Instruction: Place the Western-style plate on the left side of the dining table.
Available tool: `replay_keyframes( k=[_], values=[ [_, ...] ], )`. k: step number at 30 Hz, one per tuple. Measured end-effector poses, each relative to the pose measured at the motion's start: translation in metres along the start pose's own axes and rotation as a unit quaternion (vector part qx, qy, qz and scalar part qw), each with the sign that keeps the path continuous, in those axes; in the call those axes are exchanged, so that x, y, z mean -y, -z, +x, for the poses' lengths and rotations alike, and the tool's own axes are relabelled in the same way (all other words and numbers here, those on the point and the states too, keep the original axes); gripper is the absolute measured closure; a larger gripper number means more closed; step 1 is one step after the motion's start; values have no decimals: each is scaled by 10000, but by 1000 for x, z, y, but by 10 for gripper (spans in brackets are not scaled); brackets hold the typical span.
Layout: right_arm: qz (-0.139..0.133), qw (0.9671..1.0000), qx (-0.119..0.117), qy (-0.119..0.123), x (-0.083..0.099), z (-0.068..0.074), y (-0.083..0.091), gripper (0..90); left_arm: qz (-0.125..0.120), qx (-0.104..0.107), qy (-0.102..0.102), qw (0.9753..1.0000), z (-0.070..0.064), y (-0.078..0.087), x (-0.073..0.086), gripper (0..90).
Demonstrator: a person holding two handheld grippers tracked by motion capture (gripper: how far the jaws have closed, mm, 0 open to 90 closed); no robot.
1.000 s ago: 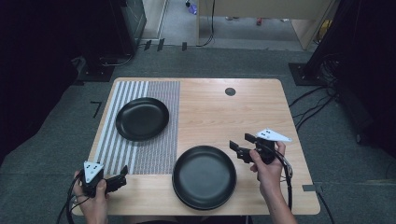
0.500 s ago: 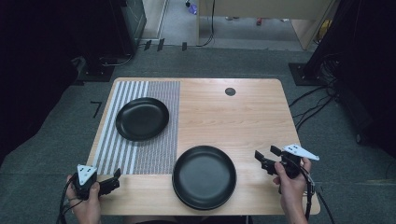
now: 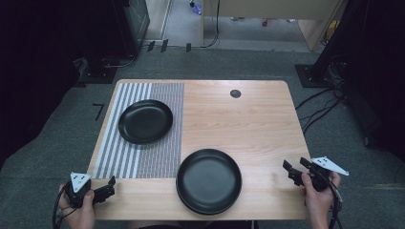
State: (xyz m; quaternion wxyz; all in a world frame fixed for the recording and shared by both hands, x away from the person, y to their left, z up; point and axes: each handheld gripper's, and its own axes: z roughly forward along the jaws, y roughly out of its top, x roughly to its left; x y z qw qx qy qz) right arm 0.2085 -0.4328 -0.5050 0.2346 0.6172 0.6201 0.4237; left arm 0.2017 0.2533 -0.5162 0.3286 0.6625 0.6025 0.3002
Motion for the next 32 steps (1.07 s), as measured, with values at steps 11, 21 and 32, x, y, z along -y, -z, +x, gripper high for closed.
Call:
replay_keyframes(
  k=[11,21,32],
  values=[
    [250,9991,341,65,19,-14,4,221,282,-38,-179,9994,-3,-6,3,0],
    [750,9926,667,683,21,1,-6,202,411,106,-93,9991,0,-8,3,0],
    [802,9916,540,861,21,5,-8,208,466,195,-164,9986,0,-9,1,0]
  ],
)
